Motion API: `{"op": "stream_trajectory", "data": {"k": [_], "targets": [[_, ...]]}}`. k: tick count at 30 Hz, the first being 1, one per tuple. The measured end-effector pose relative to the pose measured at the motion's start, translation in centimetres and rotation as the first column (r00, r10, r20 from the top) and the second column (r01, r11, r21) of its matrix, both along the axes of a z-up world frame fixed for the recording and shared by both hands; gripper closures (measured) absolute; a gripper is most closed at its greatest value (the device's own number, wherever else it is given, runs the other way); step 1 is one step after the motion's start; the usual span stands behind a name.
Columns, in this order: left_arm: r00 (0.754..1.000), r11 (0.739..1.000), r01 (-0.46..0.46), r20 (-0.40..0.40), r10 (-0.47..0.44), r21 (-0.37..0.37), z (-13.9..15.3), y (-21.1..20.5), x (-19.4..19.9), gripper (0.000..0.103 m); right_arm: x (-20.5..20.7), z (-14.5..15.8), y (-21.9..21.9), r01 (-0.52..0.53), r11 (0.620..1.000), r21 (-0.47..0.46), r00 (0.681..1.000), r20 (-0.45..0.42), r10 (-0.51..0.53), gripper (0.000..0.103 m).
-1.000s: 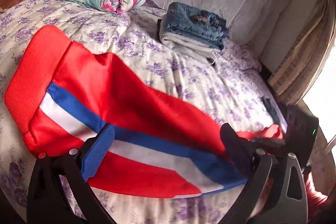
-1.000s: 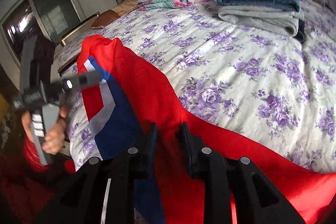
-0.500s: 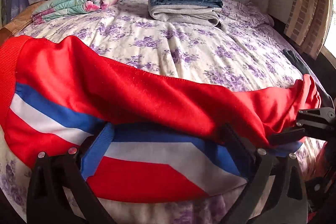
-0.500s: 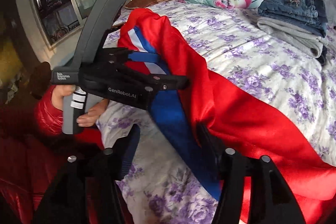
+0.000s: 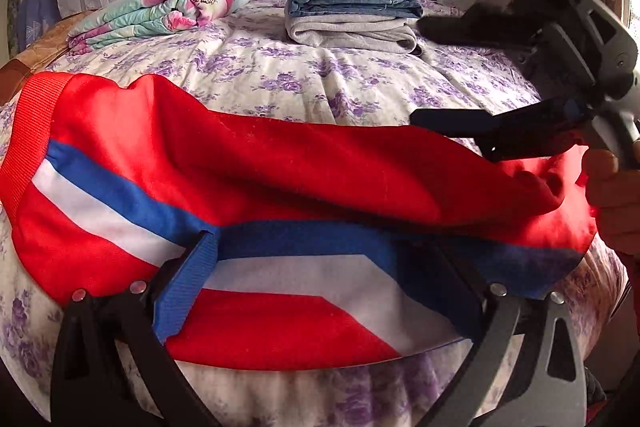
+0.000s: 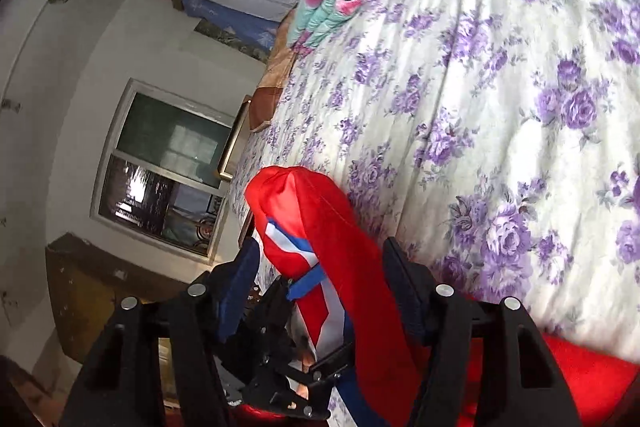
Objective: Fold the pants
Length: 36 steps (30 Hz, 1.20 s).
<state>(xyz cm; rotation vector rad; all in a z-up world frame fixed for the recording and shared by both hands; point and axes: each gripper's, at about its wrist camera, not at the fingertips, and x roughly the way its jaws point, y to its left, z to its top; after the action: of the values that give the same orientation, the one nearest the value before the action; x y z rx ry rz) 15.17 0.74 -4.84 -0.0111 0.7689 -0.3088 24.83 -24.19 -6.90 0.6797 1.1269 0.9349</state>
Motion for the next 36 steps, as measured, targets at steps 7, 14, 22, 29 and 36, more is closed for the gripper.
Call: {"op": "stream_trajectory", "data": {"k": [7, 14, 22, 29, 36], "targets": [[0.999, 0.984, 0.035, 0.023, -0.032, -0.174, 0.7, 3.3, -1.0, 0.004, -5.7, 1.1, 1.0, -0.05, 0.981, -0.185, 0.964, 0.25, 0.096, 0.071], [0.993, 0.941, -0.108, 0.003, 0.115, -0.32, 3.7, 8.9, -0.2, 0.005, -11.3, 0.1, 5.1, -0.044, 0.879, -0.476, 0.851, 0.442, 0.282, 0.068], [0.994, 0.992, -0.097, -0.054, 0.093, -0.076, 0.9, 4.5, 2.8, 0.004, -12.3, 0.1, 5.6, -0.081, 0.864, -0.497, 0.811, 0.471, 0.348, 0.046], [0.994, 0.979, -0.104, -0.046, 0.097, -0.176, 0.3, 6.2, 2.2, 0.008, -8.1, 0.1, 3.8, -0.148, 0.96, -0.238, 0.946, 0.25, 0.208, 0.049], [0.998, 0.982, -0.063, -0.007, 0.063, -0.176, 0.1, 6.1, 1.5, 0.007, -5.3, -1.2, 1.3, -0.112, 0.994, -0.017, 0.993, 0.02, 0.112, 0.058]]}}
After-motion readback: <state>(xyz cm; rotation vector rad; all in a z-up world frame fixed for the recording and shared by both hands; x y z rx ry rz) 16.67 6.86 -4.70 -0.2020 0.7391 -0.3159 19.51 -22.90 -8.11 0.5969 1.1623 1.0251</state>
